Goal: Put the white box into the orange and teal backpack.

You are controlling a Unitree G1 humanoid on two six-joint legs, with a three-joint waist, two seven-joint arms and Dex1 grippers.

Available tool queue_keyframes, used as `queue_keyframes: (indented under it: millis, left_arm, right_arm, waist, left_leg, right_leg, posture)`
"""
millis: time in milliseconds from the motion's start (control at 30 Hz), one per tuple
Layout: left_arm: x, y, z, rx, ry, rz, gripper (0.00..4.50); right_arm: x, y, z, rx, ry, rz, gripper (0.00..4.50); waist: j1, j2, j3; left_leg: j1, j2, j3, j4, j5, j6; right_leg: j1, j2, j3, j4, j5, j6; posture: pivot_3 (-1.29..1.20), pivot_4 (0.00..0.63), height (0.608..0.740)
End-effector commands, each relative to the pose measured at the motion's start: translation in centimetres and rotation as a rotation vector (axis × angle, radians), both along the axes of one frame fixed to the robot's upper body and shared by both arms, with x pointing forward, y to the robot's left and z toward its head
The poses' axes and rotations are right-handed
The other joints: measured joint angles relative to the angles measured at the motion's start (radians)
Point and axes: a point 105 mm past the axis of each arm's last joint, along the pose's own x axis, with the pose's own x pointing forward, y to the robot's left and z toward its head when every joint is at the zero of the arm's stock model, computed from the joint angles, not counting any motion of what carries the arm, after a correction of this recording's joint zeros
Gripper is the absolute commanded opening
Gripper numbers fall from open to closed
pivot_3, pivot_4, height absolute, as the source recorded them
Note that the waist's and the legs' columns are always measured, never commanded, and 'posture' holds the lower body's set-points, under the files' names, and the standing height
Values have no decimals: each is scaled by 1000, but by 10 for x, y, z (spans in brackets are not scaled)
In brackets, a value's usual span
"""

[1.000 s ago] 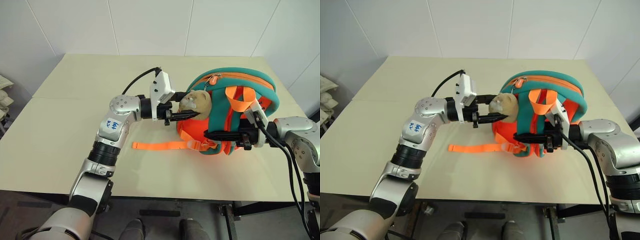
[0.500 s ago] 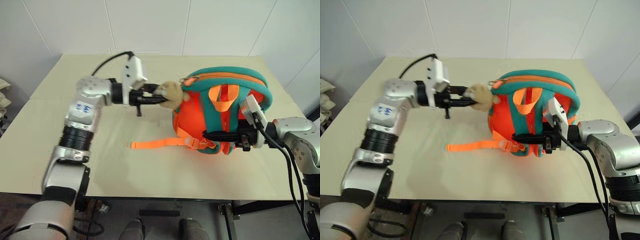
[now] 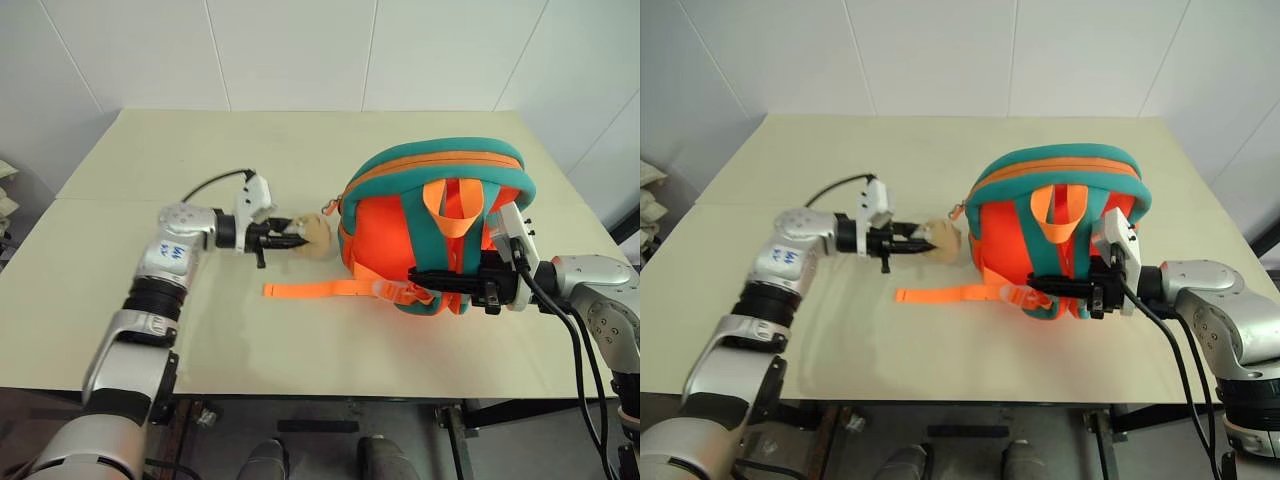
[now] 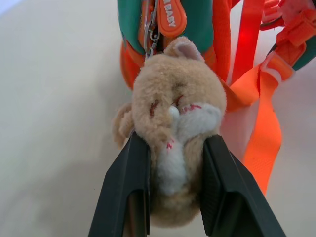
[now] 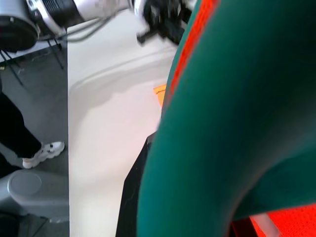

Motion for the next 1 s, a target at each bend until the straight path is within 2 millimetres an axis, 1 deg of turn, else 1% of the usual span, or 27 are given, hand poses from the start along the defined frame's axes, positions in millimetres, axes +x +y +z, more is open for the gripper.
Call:
queue_keyframes:
  millis: [33,100,167,267,333,400,433,500,533,600,633,700,833,900,1000]
  left_arm:
    - [9,5,-10,10,9,66,922]
    - [8,4,-27,59,29,63,922]
    - [2,5,-45,119,38,33,922]
    - [-4,12,-61,169,35,16,922]
    - [-5,17,-63,165,30,25,922]
    - [-6,20,-60,144,23,34,922]
    - [-9,28,-53,131,-7,41,922]
    - [-16,43,-38,113,-64,69,1572]
    - [-20,48,-32,99,-83,77,1783]
    - [-30,54,-24,83,-94,73,2466]
    - [-38,59,-19,81,-102,70,2744]
    - [-53,66,-13,81,-105,60,3380]
    - [-71,74,-7,93,-100,80,4494]
    - [-79,80,-4,99,-103,99,4500]
    - [-87,82,-2,92,-100,113,4500]
  right_arm:
    - [-4,3,9,38,-42,-8,0]
    - [-4,4,9,51,-49,-21,0]
    - [0,5,8,74,-51,-54,0]
    - [9,4,9,96,-70,-120,0]
    - [13,6,9,99,-86,-139,0]
    - [13,8,9,84,-130,-134,0]
    - [15,7,9,79,-168,-154,0]
    - [18,7,8,59,-230,-167,672]
    - [19,6,8,48,-248,-173,925]
    - [21,5,6,8,-294,-169,1633]
    - [22,4,7,-12,-327,-167,1920]
    - [24,1,7,-41,-363,-164,2604]
    - [26,-9,8,-71,-389,-158,3880]
    - [26,-15,8,-87,-391,-162,4488]
    - [26,-26,5,-118,-389,-173,4488]
  waist:
    - [-1,0,0]
    - [-1,0,0]
    - [0,0,0]
    - [1,0,0]
    - [-1,0,0]
    - [-1,0,0]
    - [-2,0,0]
    - [-12,0,0]
    - [-16,0,0]
    - [-19,0,0]
    - [-18,0,0]
    - [-17,0,0]
    - [-5,0,0]
    - [0,0,0]
    - [3,0,0]
  left_leg:
    - [0,0,0,0,0,0]
    - [1,0,0,0,0,0]
    - [1,0,0,0,0,0]
    - [1,0,0,0,0,0]
    - [1,0,0,0,0,0]
    - [2,0,0,0,0,0]
    - [2,0,0,0,0,0]
    - [3,1,0,0,0,0]
    - [3,1,1,-1,0,0]
    - [3,2,1,-2,0,0]
    - [3,2,1,-2,0,0]
    - [3,1,1,-1,0,0]
    - [3,1,0,-1,0,-1]
    - [3,1,0,-1,0,-1]
    - [3,1,0,-1,0,-1]
  right_leg:
    - [0,0,0,0,0,0]
    - [0,0,0,0,0,0]
    - [0,0,0,1,0,0]
    - [0,0,0,1,0,0]
    - [0,0,0,1,0,0]
    - [0,0,1,2,0,0]
    - [0,0,1,3,0,0]
    - [0,0,1,3,0,0]
    - [0,1,2,3,0,0]
    - [-1,1,2,4,0,-1]
    - [-1,1,2,5,-1,-1]
    - [-1,1,2,5,-1,-1]
    - [-1,0,2,6,-1,-2]
    - [-1,0,1,5,0,-2]
    - [0,0,1,5,-1,-2]
  posture:
    - [0,150,740]
    - [0,150,740]
    - [0,150,740]
    - [0,150,740]
    - [0,150,740]
    - [0,150,740]
    - [0,150,740]
    - [0,150,740]
    - [0,150,740]
    - [0,150,740]
    - [0,150,740]
    - [0,150,740]
    - [0,150,740]
    - [0,150,740]
    - [0,150,740]
